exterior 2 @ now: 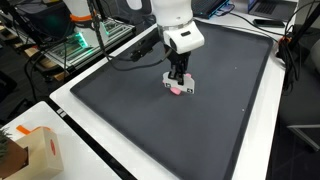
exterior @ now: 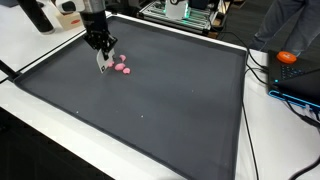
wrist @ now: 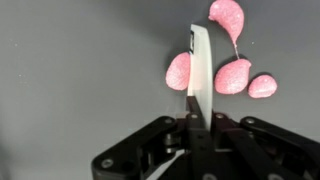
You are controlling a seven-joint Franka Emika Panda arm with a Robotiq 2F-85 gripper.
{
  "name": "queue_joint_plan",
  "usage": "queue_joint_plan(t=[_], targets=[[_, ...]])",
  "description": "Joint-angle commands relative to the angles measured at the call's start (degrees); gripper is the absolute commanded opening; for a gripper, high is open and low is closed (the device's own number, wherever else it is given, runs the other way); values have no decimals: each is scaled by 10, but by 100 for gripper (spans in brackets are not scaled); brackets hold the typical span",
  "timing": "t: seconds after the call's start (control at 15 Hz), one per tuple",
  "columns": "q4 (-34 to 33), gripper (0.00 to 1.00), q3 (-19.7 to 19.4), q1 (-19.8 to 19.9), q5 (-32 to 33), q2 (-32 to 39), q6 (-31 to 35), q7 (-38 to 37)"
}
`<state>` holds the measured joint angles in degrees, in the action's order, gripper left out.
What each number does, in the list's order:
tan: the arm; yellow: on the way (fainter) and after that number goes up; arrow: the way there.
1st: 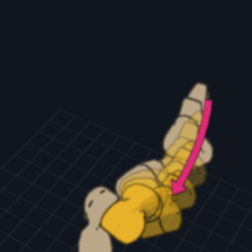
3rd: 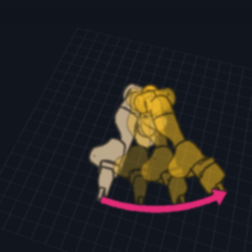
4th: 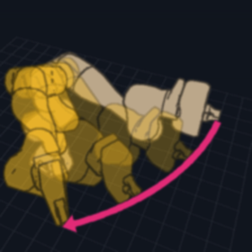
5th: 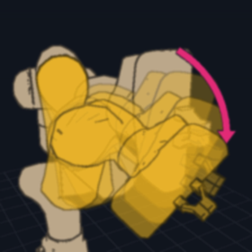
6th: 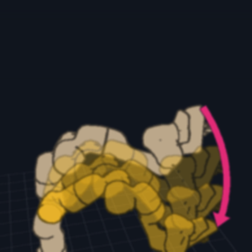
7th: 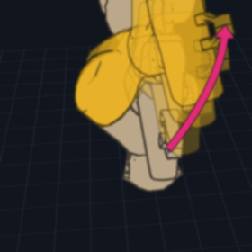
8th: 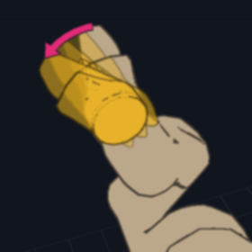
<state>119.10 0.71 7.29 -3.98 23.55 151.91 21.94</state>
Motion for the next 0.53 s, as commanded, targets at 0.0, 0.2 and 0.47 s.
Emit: queue_joint_plan(t=[0.0,0.2,0.47], targets=[[-23,1,-5,-6,20,27,13,-35],[-29,1,-16,-12,41,32,-14,-57],[-17,1,-10,2,35,26,-59,-50]])
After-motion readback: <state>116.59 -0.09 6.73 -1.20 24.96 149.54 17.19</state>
